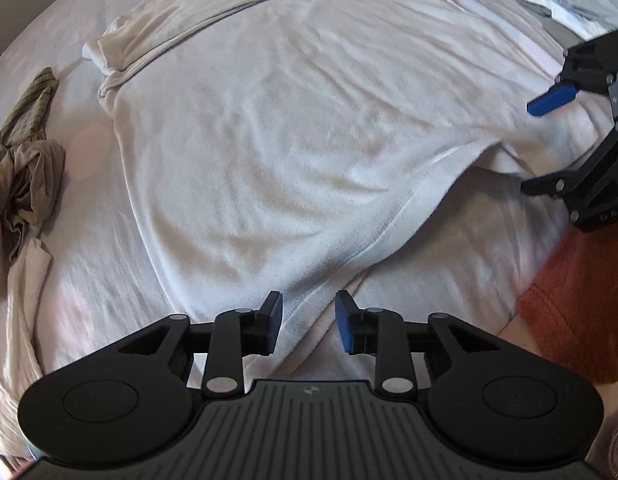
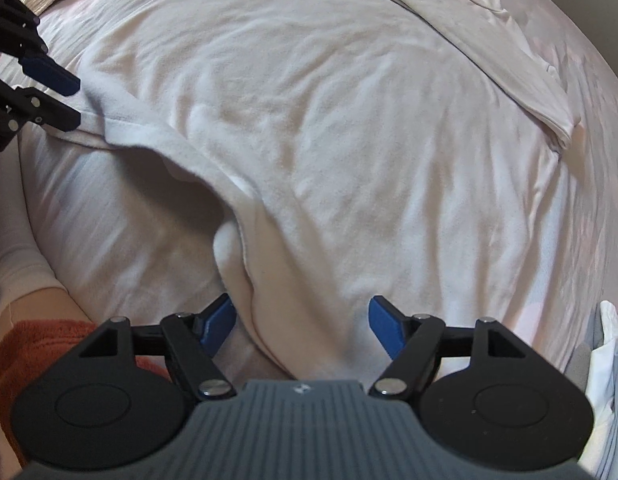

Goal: Fold clothes

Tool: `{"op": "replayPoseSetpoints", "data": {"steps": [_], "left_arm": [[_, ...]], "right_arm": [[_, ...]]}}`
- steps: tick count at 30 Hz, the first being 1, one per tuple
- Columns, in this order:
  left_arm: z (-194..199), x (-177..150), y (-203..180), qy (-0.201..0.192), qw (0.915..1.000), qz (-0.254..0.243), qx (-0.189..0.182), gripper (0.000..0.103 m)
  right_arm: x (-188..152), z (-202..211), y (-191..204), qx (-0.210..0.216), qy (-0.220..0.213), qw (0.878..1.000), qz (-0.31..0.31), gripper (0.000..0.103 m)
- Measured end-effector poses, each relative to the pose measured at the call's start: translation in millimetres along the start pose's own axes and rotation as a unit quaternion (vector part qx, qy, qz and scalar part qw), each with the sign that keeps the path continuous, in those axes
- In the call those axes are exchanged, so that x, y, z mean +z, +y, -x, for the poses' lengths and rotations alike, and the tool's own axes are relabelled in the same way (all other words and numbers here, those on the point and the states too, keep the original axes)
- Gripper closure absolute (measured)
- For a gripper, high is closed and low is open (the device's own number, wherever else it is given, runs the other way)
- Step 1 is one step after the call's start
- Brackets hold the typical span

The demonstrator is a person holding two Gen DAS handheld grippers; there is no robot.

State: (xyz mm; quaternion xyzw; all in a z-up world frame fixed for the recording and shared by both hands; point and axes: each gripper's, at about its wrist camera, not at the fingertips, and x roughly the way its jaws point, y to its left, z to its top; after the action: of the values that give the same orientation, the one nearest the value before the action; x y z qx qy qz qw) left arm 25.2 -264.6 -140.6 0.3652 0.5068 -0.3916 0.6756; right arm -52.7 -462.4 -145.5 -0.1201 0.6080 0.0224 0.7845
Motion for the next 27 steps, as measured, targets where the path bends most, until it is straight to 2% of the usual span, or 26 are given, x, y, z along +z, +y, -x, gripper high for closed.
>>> {"op": "replayPoseSetpoints", "data": {"steps": [1, 2, 5, 8, 12, 16, 19, 23, 27], "left_arm": [[-1.8, 1.0, -0.3, 0.01, 0.9998, -0.015, -0.002, 0.056], [-3.5, 2.0, -0.6, 0.019, 0.9994, -0.029, -0.004, 0.053], [-14.3, 3.1, -4.0, 0.055, 0.9964, -0.064, -0.003, 0.053], [-28.2, 2.0, -6.1, 0.092, 0.9917, -0.088, 0.012, 0.053], [-43.4, 0.0, -11.3, 0.119, 0.9866, -0.107, 0.03, 0.054], [-48.0, -1.1, -15.2, 0.125, 0.984, -0.116, 0.052, 0.073], [-42.1, -1.9, -6.2, 0.111, 0.9883, -0.095, 0.044, 0.09], [-34.0, -3.1, 6.5, 0.092, 0.9931, -0.064, 0.033, 0.096], [-10.4, 3.6, 29.4, 0.051, 0.9985, -0.017, 0.015, 0.097]], "right_arm": [[-1.4, 0.1, -1.8, -0.005, 0.007, 1.0, 0.006, 0.028], [-3.5, 0.0, -4.1, -0.012, 0.014, 1.0, 0.012, 0.027], [-10.1, 2.4, -15.6, -0.021, 0.029, 0.999, 0.014, 0.027], [-16.3, 8.9, -31.7, -0.004, 0.019, 0.999, -0.025, 0.027], [-23.9, 9.5, -38.5, -0.003, 0.017, 0.999, -0.043, 0.027], [-28.2, 8.8, -38.2, -0.007, 0.015, 0.999, -0.043, 0.027], [-31.7, 10.0, -39.3, -0.007, 0.008, 0.999, -0.045, 0.027], [-34.5, 15.7, -33.7, 0.022, -0.024, 0.999, -0.031, 0.027], [-32.5, 17.9, -20.1, 0.033, -0.036, 0.999, 0.013, 0.027]]}}
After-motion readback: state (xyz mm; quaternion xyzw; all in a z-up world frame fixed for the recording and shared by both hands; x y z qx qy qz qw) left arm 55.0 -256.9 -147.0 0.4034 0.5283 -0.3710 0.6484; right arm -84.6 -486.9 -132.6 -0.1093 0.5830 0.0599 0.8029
